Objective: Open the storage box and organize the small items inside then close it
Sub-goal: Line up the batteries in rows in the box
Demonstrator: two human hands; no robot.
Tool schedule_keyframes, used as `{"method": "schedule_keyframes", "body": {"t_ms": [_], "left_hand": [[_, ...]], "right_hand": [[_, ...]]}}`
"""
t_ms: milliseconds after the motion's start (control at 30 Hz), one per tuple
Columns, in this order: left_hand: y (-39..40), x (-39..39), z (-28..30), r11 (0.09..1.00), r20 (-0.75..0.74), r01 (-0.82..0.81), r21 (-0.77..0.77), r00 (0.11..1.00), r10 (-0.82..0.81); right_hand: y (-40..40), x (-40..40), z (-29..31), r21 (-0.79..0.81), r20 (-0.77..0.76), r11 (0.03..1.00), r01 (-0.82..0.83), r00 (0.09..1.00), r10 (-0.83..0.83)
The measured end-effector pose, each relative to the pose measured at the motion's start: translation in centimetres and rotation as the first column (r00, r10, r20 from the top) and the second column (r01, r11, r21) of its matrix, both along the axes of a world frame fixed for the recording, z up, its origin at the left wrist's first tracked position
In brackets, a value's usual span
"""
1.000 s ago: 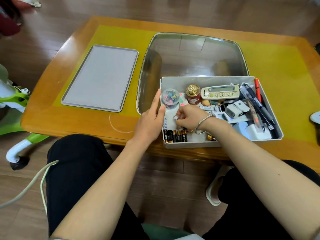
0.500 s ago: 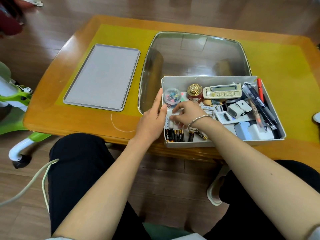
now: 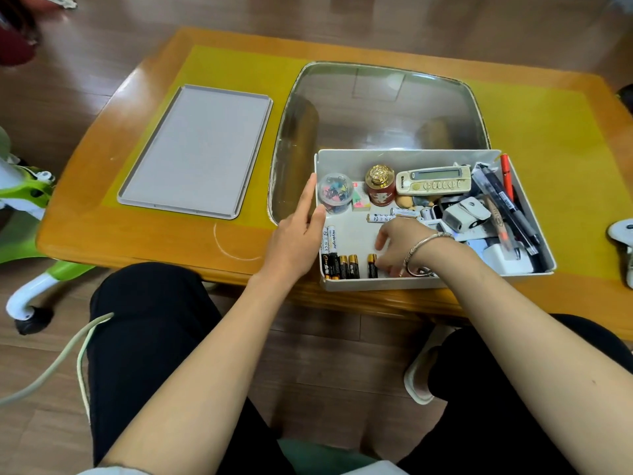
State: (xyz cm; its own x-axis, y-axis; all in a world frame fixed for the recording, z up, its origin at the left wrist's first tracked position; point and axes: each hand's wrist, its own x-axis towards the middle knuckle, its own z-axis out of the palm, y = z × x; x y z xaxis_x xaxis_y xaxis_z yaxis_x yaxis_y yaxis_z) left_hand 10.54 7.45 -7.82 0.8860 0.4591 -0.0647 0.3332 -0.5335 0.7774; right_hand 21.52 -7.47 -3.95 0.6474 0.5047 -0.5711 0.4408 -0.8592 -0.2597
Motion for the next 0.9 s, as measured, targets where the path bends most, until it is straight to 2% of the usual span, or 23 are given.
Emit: {"method": "schedule_keyframes", "body": {"t_ms": [167,367,400,433,500,533,600,733,900], "left_hand": [[-0.1,0.0,0.1,1.000,-0.016,0.004,0.009,1.000,-0.004],[0.0,0.0,0.1,1.000,-0.009,0.002,0.000,1.000,-0.002],[0.0,0.0,0.1,1.000,-0.011,0.002,0.005,1.000,-0.002],[0.0,0.0,0.1,1.000,-0.012,0.001,0.010,1.000,-0.001],[0.0,0.0,0.2,1.000,-0.009,0.002,0.006,1.000,-0.002],[0.0,0.0,0.2,1.000,-0.006,0.002,0.002,1.000,-0.002],[0.0,-0.1,0.2,1.000,-0.004,0.003,0.000,1.000,-0.003],[-0.1,0.0,0.3,1.000,-0.007,0.006,-0.010,1.000,-0.006],[0.0,0.0,0.1,1.000,0.003,-0.005,0.003,1.000,0.005]], "right_hand": [[0.3,-0.4,-0.3,0.108,-0.215,0.992,0.061,0.976,-0.036],[-0.2,0.0,-0.1,0.173,-0.214,0.971,0.167,0.968,-0.128],[-0.4,0.2,-0.1,0.216,-0.151,0.960,0.178,0.977,-0.148],[-0.5,0.6,-0.1,0.253,-0.023,0.956,0.149,0.989,-0.148],[-0.6,1.5,-0.2,0.271,0.255,0.961,0.063,0.958,-0.135],[-0.5,1.9,-0.3,0.269,0.323,0.962,0.038,0.938,-0.127],[0.0,2.2,-0.8,0.225,0.388,0.974,-0.005,0.918,-0.085],[1.1,2.3,-1.9,0.028,0.514,0.996,-0.086,0.855,0.059],[1.7,2.3,-1.8,0.023,0.574,0.991,-0.133,0.814,0.096]]}}
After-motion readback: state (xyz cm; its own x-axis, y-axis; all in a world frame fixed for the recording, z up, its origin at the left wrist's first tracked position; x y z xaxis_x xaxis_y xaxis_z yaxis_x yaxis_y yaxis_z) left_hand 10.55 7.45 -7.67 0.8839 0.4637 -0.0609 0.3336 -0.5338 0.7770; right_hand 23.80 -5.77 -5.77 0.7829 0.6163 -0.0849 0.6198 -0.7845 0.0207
